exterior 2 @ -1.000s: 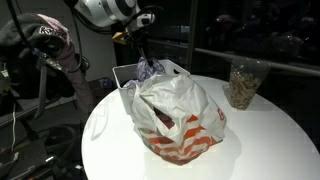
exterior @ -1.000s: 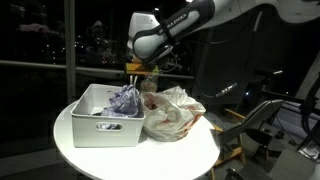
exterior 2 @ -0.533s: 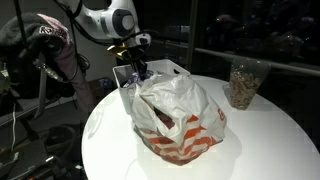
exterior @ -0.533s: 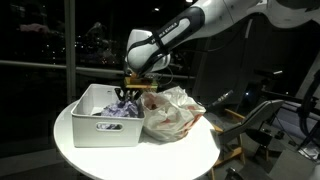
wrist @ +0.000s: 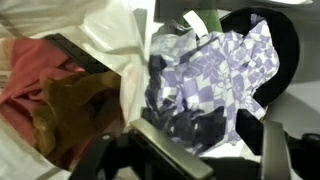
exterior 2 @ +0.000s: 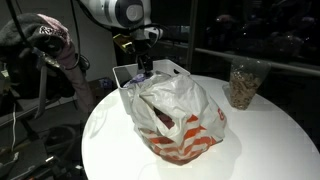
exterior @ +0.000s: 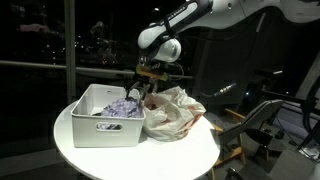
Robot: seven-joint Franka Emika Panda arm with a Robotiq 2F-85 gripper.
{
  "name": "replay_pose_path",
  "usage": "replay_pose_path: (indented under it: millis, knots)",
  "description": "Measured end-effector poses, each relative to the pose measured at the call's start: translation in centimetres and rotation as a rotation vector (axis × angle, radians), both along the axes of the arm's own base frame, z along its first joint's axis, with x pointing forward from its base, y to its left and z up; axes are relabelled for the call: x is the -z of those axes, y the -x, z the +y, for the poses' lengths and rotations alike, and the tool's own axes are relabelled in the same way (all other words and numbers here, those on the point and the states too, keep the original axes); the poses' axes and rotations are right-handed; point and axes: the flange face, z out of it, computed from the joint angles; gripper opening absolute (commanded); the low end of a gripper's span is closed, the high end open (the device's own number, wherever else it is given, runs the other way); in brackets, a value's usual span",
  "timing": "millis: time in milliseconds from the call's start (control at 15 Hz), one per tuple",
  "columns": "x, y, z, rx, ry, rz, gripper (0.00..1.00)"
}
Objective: Remove everything from the plastic and put them in the box
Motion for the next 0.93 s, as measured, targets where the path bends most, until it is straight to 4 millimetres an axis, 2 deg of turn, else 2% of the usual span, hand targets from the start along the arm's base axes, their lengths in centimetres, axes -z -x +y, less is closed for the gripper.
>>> replay_pose_path:
  millis: [267,600,933]
  knots:
    - [0.6,1.2,-4.0,0.071,-0.054,0.077,1.00]
    - [3.2,2.2,-8.7,0.146,-0.027,0.124,1.00]
    - [4.6,2.2,-13.4,0.212,0.060,0.047,1.00]
